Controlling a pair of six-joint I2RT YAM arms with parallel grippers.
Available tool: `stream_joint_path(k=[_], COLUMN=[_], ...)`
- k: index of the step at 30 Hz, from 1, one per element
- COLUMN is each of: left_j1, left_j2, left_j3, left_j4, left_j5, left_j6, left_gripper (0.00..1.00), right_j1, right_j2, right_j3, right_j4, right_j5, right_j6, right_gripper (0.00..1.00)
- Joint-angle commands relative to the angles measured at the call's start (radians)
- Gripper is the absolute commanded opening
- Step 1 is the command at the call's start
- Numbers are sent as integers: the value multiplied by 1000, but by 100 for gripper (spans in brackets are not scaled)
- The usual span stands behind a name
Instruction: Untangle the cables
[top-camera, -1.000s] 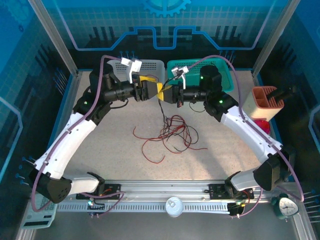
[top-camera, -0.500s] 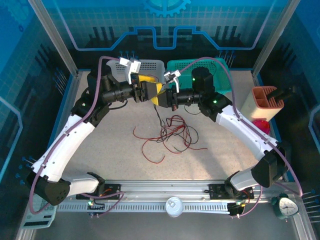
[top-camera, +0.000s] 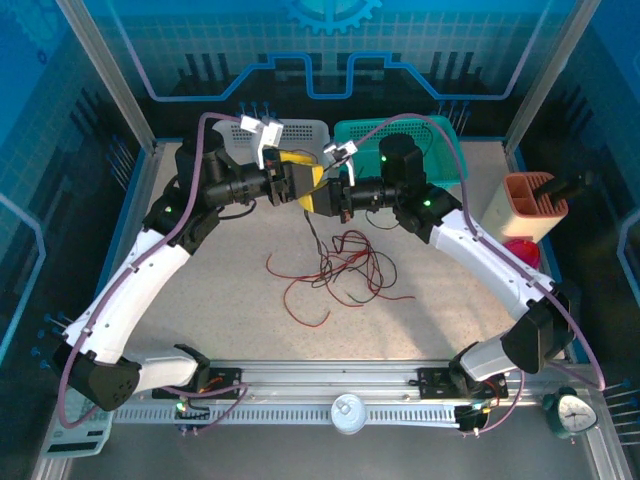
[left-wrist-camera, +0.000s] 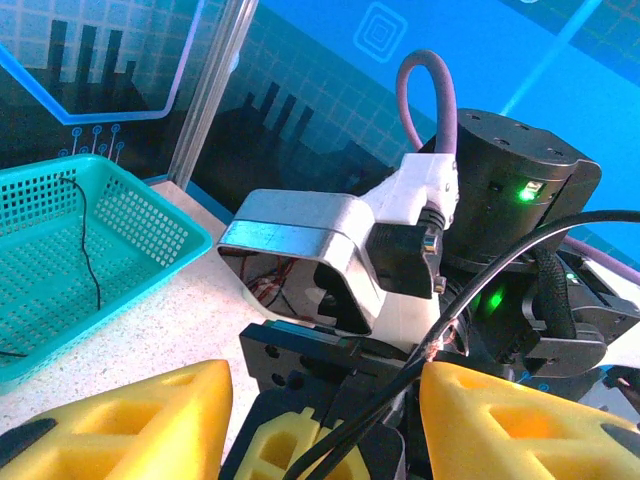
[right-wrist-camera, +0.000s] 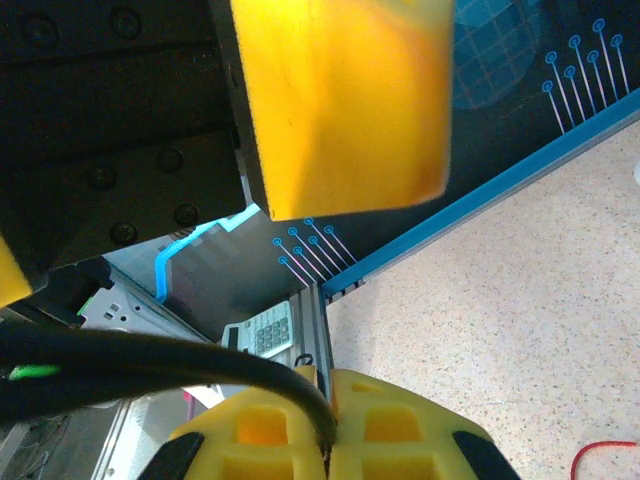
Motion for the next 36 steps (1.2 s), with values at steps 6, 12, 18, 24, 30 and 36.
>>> stream_joint_path(k=[6, 12, 18, 24, 30, 36], left_j1=[-18, -19, -20, -20, -20, -20], left_j2=[13, 8, -4, -17, -26, -42], left_j3=[21, 10, -2, -18, -30, -79], left_j4=[37, 51, 74, 106, 124, 189], left_j5=[10, 10, 6, 4, -5, -39], left_j6=[19, 16, 14, 4, 0, -24], left_gripper=[56, 37, 27, 4, 0, 0], right_j1=[17, 19, 19, 19, 21, 19], right_j2=[14, 16, 16, 16, 11, 0], right_j3=[38, 40, 40, 36, 32, 29], right_j4=[-5, -4, -5, -2, -2, -21], right_j5=[6, 5, 7, 8, 16, 32], right_j6=[-16, -14, -15, -13, -11, -26], right_gripper=[0, 0, 0, 0, 0, 0])
